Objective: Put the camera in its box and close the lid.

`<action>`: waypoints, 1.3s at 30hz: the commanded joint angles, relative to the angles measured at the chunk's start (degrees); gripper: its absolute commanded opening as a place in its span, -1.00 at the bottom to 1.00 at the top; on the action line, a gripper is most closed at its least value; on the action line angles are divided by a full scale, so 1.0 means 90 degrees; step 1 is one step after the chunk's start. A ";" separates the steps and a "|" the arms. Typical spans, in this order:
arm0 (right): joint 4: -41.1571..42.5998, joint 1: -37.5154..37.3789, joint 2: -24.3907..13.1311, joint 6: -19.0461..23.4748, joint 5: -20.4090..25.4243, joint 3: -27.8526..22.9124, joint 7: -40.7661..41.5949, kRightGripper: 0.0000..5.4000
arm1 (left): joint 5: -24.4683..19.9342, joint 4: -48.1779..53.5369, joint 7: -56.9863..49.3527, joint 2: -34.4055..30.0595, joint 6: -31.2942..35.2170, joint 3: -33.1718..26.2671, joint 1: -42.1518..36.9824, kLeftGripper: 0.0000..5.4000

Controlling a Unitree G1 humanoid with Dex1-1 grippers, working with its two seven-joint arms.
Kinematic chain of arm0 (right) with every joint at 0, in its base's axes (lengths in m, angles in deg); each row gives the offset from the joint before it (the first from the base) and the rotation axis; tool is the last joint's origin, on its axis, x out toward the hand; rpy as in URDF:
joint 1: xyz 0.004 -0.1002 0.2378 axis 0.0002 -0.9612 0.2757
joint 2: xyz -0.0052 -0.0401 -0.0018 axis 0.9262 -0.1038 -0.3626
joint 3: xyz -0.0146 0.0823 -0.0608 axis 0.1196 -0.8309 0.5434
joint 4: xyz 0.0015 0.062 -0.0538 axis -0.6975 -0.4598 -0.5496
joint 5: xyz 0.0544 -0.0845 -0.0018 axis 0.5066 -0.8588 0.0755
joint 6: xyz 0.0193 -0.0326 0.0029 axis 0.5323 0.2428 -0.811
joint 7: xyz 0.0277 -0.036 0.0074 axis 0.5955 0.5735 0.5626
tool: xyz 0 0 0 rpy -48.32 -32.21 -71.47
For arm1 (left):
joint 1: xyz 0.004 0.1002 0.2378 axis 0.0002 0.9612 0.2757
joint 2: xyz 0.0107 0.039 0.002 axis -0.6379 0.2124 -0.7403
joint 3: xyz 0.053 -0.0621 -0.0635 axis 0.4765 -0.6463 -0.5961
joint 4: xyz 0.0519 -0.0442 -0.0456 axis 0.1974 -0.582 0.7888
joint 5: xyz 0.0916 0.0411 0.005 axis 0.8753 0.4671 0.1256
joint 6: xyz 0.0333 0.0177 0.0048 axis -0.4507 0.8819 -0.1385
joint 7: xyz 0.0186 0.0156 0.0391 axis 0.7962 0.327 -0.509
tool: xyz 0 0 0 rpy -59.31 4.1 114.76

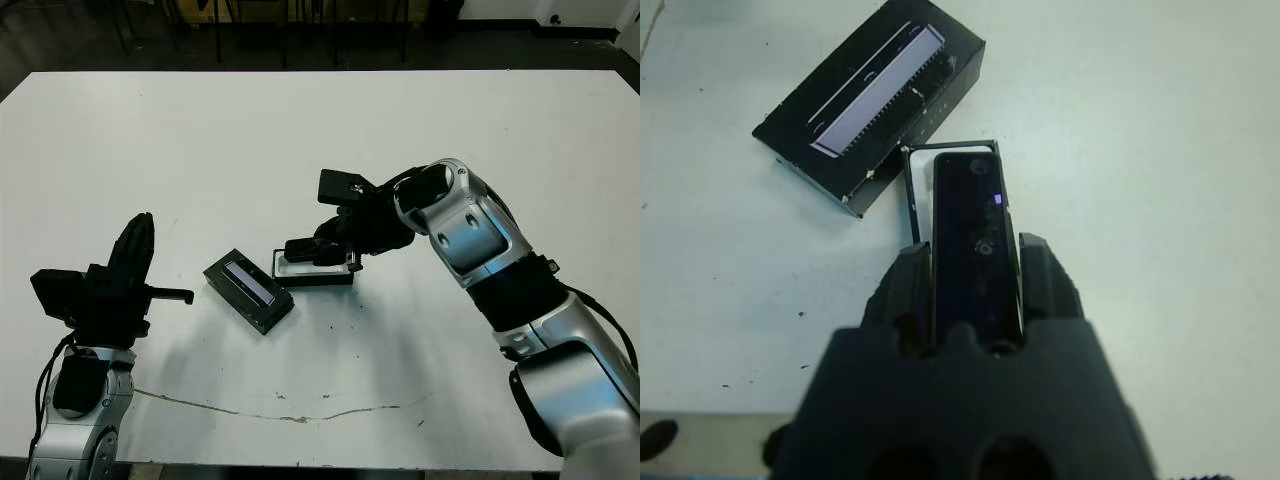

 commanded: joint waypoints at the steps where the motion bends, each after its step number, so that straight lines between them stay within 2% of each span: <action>1: -0.0172 0.0121 0.0023 -0.0057 -0.0108 0.0090 -0.0028 -0.67 | 0.0028 -0.0042 -0.0026 -0.0010 0.0104 0.0003 0.0154 -1.00; 9: -0.0836 0.0228 0.0156 -0.0543 -0.0265 0.0071 -0.0052 -0.67 | 0.0019 -0.0071 -0.0019 -0.0007 0.0078 0.0013 0.0143 -1.00; 18: -0.0925 0.0179 0.0201 -0.0994 -0.0442 0.0103 -0.0059 -0.67 | 0.0039 -0.0070 -0.0038 0.0006 0.0078 0.0044 0.0135 -1.00; 32: -0.0666 0.0186 0.0235 -0.0531 -0.0316 0.0030 0.0168 -0.67 | 0.0110 -0.0059 -0.0074 -0.0001 0.0092 0.0066 0.0146 -1.00; 39: -0.0597 0.0192 0.0204 -0.0617 -0.0212 -0.0019 0.0184 -0.67 | 0.0104 -0.0085 -0.0054 -0.0005 0.0051 0.0061 0.0142 -1.00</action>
